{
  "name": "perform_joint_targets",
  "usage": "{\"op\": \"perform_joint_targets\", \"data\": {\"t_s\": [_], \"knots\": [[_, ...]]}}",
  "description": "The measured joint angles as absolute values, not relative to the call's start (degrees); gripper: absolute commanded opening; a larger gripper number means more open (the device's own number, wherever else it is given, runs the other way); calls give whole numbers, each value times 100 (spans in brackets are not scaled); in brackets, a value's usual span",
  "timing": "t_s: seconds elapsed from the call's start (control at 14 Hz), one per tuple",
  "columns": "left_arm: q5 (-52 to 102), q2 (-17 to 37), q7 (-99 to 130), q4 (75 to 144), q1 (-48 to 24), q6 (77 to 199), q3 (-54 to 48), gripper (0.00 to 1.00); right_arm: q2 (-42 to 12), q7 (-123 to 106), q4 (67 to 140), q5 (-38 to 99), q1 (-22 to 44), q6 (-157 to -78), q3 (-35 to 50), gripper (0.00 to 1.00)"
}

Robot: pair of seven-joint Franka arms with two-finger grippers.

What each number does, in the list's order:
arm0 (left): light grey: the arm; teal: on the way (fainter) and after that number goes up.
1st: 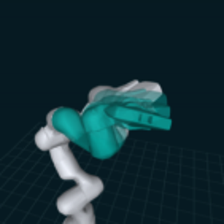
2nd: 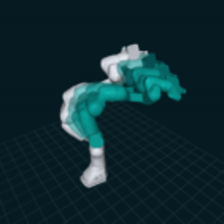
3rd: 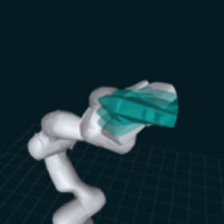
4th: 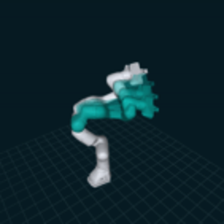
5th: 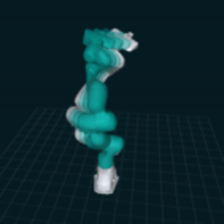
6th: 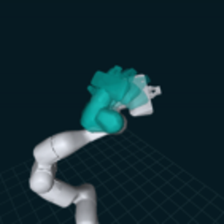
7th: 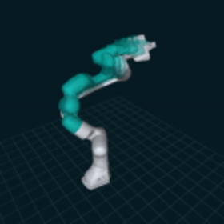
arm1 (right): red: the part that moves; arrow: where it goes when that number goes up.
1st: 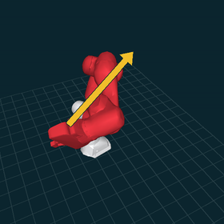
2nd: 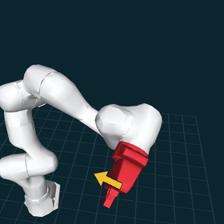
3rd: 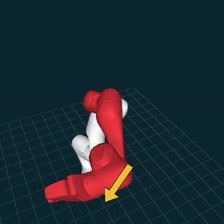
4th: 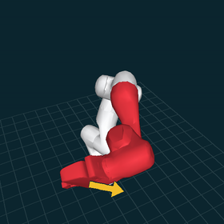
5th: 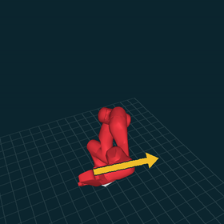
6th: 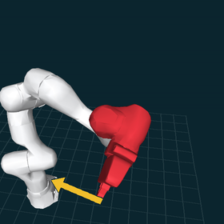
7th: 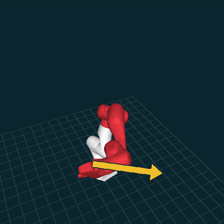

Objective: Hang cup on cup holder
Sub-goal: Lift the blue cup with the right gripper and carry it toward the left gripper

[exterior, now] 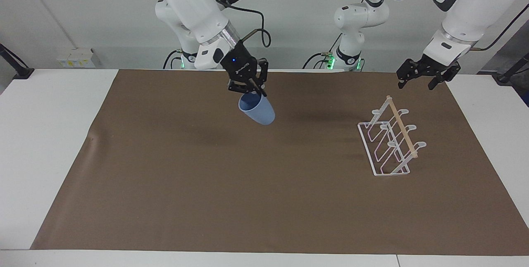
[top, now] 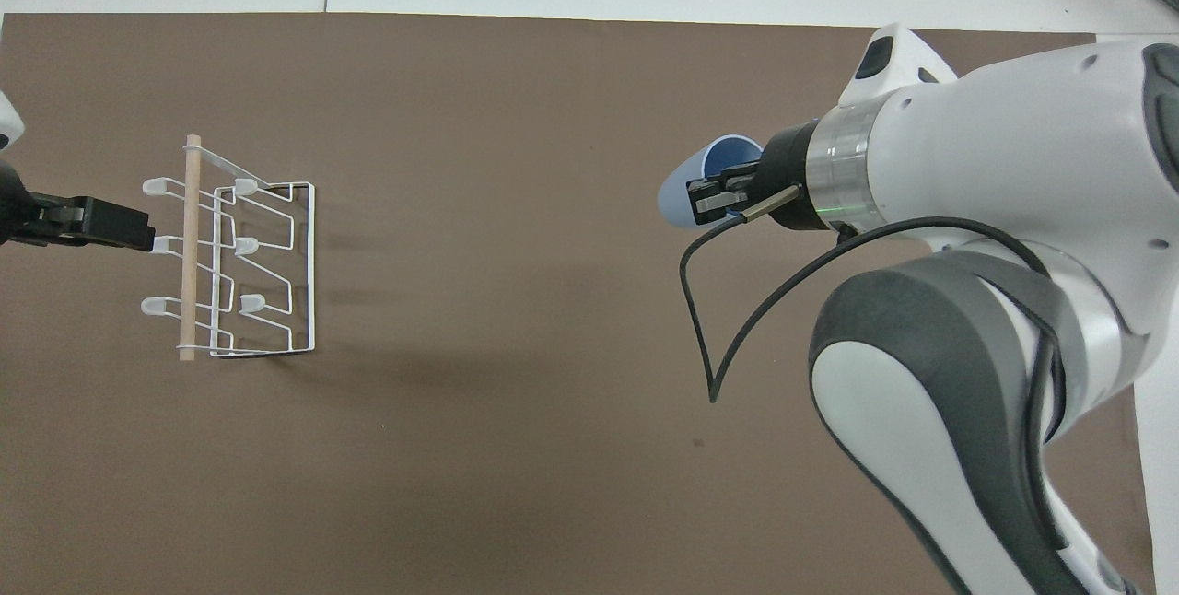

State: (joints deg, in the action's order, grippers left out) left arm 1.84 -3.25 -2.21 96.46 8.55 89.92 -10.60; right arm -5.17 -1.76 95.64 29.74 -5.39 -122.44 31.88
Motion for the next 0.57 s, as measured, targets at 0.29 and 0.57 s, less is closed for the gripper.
{"op": "perform_joint_targets", "data": {"t_s": [0.29,0.57], "knots": [[1266,-370,1650,9650,1054,8649,-1044,100,-533,259,9633,4094,-17,-13293,3193,0],[2562,-423,4246,9803,1121,8640,-1047,100,-601,736,9721,5428,659,-14585,3199,0]]}}
